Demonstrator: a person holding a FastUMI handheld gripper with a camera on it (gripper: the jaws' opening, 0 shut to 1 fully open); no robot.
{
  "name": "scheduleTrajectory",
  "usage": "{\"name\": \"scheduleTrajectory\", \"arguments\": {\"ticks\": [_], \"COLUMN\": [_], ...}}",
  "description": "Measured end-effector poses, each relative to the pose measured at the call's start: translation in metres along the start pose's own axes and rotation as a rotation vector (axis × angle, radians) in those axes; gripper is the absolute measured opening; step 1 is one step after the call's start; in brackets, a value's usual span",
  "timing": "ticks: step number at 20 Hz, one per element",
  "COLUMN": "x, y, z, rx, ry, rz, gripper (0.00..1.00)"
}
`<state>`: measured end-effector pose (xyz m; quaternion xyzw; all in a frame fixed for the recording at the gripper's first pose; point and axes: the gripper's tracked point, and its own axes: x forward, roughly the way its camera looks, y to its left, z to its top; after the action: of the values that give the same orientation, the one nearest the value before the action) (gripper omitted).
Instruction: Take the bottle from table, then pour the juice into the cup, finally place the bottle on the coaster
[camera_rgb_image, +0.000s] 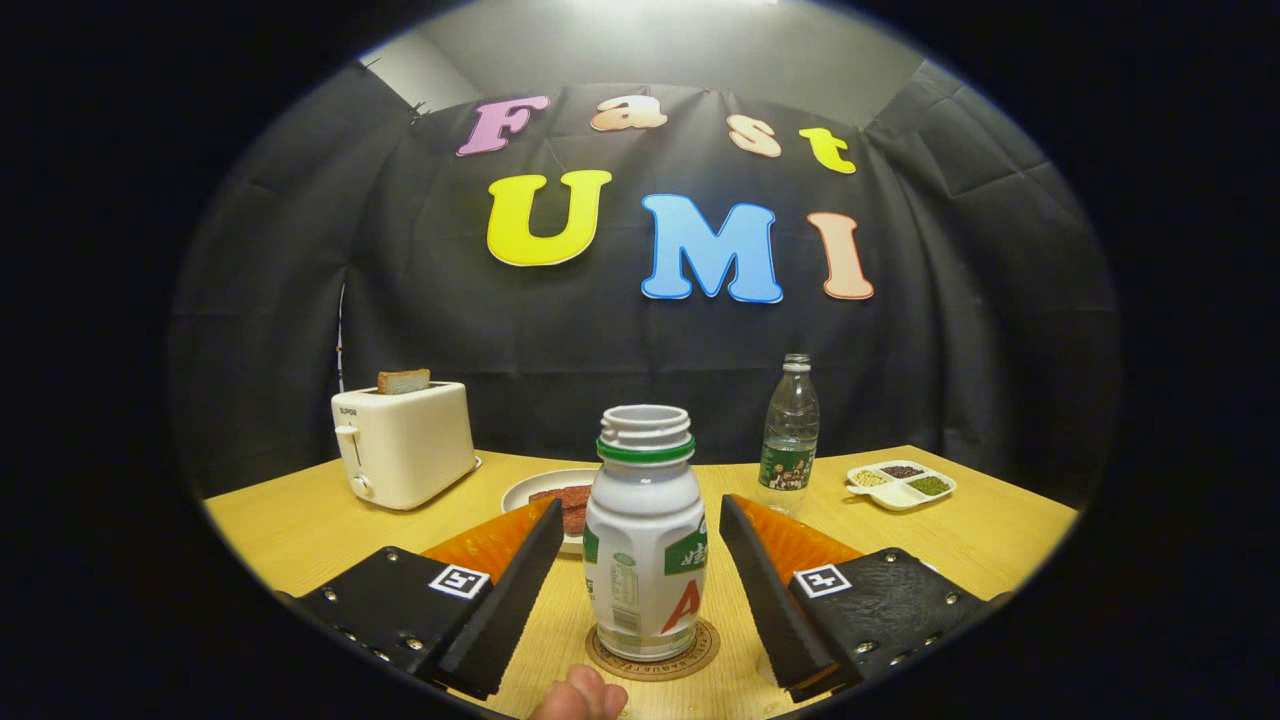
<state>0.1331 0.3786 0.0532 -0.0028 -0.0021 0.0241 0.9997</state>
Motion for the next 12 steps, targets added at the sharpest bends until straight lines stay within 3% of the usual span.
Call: {"name": "scheduleTrajectory", "arguments": {"ticks": [5,12], "x": [-0.047,-0.099], "y": [-0.002,-0.043], "z": [0.015,0.023], "rx": [0.083,-0.003], "ry": [-0.014,-0.004], "rz": [0.049,0.073], "gripper": [0.95,0.95]}}
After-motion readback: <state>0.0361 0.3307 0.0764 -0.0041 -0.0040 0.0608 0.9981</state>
